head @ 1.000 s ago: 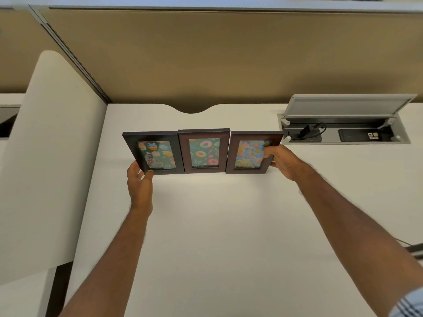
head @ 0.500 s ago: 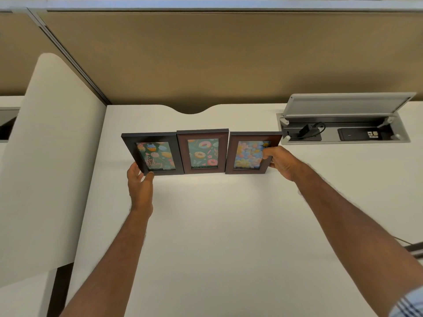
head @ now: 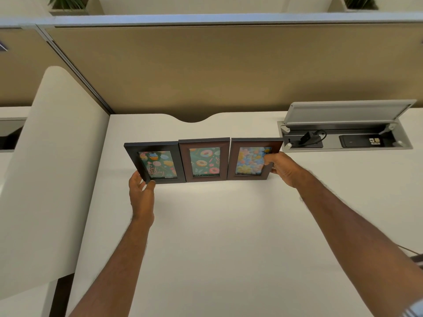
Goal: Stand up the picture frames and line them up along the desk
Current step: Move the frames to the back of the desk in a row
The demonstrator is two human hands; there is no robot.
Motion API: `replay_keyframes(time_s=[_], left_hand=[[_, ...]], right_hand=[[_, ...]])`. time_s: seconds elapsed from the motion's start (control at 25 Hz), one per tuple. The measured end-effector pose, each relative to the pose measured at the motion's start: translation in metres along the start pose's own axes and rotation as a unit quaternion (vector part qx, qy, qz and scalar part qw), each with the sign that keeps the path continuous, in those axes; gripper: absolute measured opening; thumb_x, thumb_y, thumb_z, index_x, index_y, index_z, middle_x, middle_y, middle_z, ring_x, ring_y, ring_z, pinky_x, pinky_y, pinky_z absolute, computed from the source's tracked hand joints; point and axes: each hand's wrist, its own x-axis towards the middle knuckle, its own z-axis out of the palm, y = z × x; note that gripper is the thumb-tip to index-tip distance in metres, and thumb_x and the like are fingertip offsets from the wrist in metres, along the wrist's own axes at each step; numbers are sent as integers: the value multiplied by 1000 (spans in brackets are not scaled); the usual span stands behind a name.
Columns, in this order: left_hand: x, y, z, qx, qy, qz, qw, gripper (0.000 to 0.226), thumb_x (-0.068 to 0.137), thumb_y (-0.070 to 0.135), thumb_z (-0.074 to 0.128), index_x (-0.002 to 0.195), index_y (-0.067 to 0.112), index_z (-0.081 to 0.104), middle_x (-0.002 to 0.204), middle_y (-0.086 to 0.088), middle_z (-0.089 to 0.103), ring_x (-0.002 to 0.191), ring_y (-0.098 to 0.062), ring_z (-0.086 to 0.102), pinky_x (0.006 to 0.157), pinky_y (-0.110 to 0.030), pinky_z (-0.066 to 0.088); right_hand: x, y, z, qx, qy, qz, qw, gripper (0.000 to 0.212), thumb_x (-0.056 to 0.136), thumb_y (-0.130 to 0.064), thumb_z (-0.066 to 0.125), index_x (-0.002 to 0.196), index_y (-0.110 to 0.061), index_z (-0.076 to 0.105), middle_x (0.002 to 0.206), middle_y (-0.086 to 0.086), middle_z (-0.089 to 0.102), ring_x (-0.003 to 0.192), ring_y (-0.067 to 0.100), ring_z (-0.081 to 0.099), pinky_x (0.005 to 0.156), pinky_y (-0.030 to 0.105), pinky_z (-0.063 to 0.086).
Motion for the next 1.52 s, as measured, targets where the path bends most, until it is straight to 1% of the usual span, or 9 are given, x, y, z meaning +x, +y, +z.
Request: replay_keyframes(time_s=[0.44, 0.52, 0.6, 0.68, 0.8, 1.0, 1.16, 1.32, 1.52], left_hand=[[2, -2, 0, 2, 1, 1, 1000, 59, 99, 7, 60, 151, 26, 40, 156, -3, 47, 141, -26, 46, 110, -39, 42], [-6, 4, 3, 32, 38, 5, 999, 63, 98, 9, 62, 154, 23, 36, 159, -5, 41, 145, -27, 41, 115, -44, 41], [-20, 11, 10, 117, 118, 91, 982, 68, 95, 12, 67, 154, 18, 34, 158, -11, 38, 145, -30, 36, 116, -53, 39], [-38, 22, 24, 213, 143, 260, 931, 65, 89, 18, 66, 149, 16, 39, 152, -12, 41, 141, -31, 37, 112, -49, 36], [-58, 50, 62, 302, 28, 436, 847, 54, 91, 32, 60, 142, 21, 47, 149, -3, 44, 141, -25, 38, 113, -41, 24], [-60, 103, 128, 406, -83, 521, 746, 46, 97, 50, 55, 137, 27, 52, 143, 4, 53, 137, -19, 44, 119, -48, 18], [-47, 115, 152, 463, -211, 441, 739, 45, 96, 55, 58, 133, 29, 55, 130, 8, 66, 129, -18, 53, 121, -51, 9], [-42, 112, 155, 442, -223, 448, 744, 26, 97, 50, 59, 114, 30, 62, 112, 13, 70, 110, -16, 59, 106, -46, 22], [-44, 109, 157, 434, -212, 450, 751, 19, 99, 46, 58, 108, 31, 65, 104, 12, 73, 101, -17, 58, 87, -40, 21]], right_hand=[[-1, -2, -1, -26, -12, 5, 1000, 42, 90, -4, 54, 131, -10, 50, 139, 12, 57, 130, 32, 51, 113, 48, 40], [-1, -1, 0, -25, -13, 5, 1000, 41, 90, -5, 54, 131, -12, 50, 139, 12, 58, 130, 32, 51, 113, 48, 40], [-1, -2, 1, -27, -14, 4, 1000, 43, 90, -5, 54, 132, -10, 50, 139, 12, 58, 130, 32, 52, 114, 49, 40], [-1, -2, 1, -29, -13, 5, 999, 46, 90, -5, 54, 135, -8, 49, 140, 13, 58, 131, 32, 51, 115, 50, 38], [-1, -2, -1, -26, -13, 4, 1000, 42, 91, -6, 54, 132, -12, 50, 139, 12, 57, 131, 32, 50, 116, 51, 37], [-3, -1, -1, -13, -21, -3, 1000, 31, 92, -7, 54, 122, -16, 53, 131, 9, 62, 125, 30, 55, 105, 42, 44], [-1, -1, 0, -15, -21, -5, 1000, 35, 92, -6, 53, 126, -14, 53, 134, 12, 61, 126, 31, 55, 110, 45, 42], [2, -1, -1, -16, -13, 0, 1000, 41, 94, -7, 53, 135, -9, 51, 139, 13, 59, 130, 33, 53, 116, 51, 38], [1, 0, 0, -15, -14, 4, 1000, 44, 93, -6, 53, 136, -8, 50, 139, 13, 59, 130, 32, 53, 115, 50, 39]])
